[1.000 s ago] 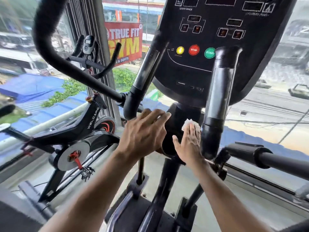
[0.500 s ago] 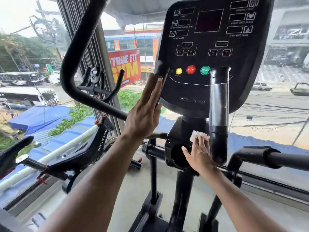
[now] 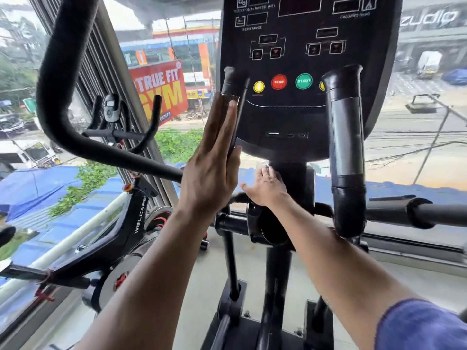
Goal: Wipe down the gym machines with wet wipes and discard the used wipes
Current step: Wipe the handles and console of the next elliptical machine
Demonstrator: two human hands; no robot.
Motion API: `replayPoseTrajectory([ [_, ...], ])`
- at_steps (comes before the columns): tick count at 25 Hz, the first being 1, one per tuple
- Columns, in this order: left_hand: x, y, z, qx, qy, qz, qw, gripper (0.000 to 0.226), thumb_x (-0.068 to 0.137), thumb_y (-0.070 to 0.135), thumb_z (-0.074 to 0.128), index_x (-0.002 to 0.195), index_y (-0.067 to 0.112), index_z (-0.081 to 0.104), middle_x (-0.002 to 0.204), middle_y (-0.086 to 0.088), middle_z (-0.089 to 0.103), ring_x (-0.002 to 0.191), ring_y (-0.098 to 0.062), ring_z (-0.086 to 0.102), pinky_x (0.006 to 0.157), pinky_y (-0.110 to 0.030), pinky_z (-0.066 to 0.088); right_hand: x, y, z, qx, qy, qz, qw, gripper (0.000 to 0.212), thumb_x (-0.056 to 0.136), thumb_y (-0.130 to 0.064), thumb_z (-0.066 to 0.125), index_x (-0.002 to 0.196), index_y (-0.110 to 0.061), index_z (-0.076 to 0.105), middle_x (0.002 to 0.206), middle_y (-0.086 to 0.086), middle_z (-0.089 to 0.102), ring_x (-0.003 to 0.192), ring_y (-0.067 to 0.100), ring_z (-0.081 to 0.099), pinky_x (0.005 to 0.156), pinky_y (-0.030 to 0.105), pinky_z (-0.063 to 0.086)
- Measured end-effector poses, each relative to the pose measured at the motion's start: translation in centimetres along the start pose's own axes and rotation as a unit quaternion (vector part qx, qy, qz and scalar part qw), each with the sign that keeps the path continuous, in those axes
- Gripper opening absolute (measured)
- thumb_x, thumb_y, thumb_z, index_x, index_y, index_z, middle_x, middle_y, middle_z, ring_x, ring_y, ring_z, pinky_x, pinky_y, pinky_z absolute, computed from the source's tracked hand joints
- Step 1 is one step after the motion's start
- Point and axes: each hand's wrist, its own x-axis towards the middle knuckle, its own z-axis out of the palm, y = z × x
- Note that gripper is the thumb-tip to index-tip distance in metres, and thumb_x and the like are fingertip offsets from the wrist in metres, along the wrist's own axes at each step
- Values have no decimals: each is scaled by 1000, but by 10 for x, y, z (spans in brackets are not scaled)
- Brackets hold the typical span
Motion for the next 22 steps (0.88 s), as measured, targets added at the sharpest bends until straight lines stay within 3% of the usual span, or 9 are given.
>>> replayPoseTrajectory([
  [5, -2, -3, 1, 4, -1, 1, 1000, 66, 103, 5, 53, 163, 8, 25, 173, -11, 14, 145, 21, 4, 78, -34, 58, 24, -26, 6, -18, -24, 42, 999, 103, 94, -70, 33, 159, 6, 5, 168, 25, 2, 156, 36, -2, 126, 53, 2],
  [8, -2, -2, -1, 3, 7, 9, 1000, 64, 104, 5, 52, 162, 5, 26, 172, -15, 15, 145, 22, 2, 84, -28, 53, 22, -26, 5, -5, -39, 44, 998, 101, 95, -70, 33, 160, 3, 6, 169, 22, 0, 156, 35, -5, 125, 55, -1],
  [12, -2, -4, 0, 1, 18, 20, 1000, 62, 104, 4, 52, 162, 4, 28, 171, -15, 17, 147, 18, 3, 84, -24, 51, -33, -8, 20, -24, 12, -83, 996, 66, 105, -55, 21, 154, -14, 36, 167, 7, 22, 157, 28, 6, 125, 59, 1],
  [13, -2, -5, -1, -1, 18, 21, 1000, 62, 104, 4, 52, 161, 4, 28, 171, -15, 17, 148, 18, 3, 88, -23, 49, -52, -5, 26, -31, 32, -121, 992, 61, 106, -51, 22, 154, -16, 37, 166, 4, 25, 157, 26, 9, 125, 58, 3],
  [15, -2, -5, -1, -3, 22, 19, 1000, 61, 105, 6, 51, 161, 4, 28, 171, -15, 17, 147, 18, 4, 91, -23, 47, -91, 4, 36, -47, 69, -153, 985, 64, 105, -49, 27, 161, -17, 22, 170, 1, 15, 158, 22, 6, 126, 54, 5],
  [18, -3, -5, -1, -6, 26, 19, 999, 61, 105, 7, 51, 161, 5, 29, 171, -14, 18, 144, 23, 4, 89, -29, 52, -123, 33, 44, -70, 99, -112, 986, 82, 98, -60, 22, 163, -12, 10, 171, 5, 7, 158, 23, 4, 127, 51, 4],
  [22, -3, -5, -1, -8, 27, 17, 999, 61, 104, 6, 50, 161, 4, 29, 171, -15, 18, 144, 23, 5, 88, -31, 53, -99, 45, 26, -60, 83, 8, 995, 93, 92, -73, 19, 154, -4, 27, 164, 17, 22, 155, 33, 9, 126, 54, 1],
])
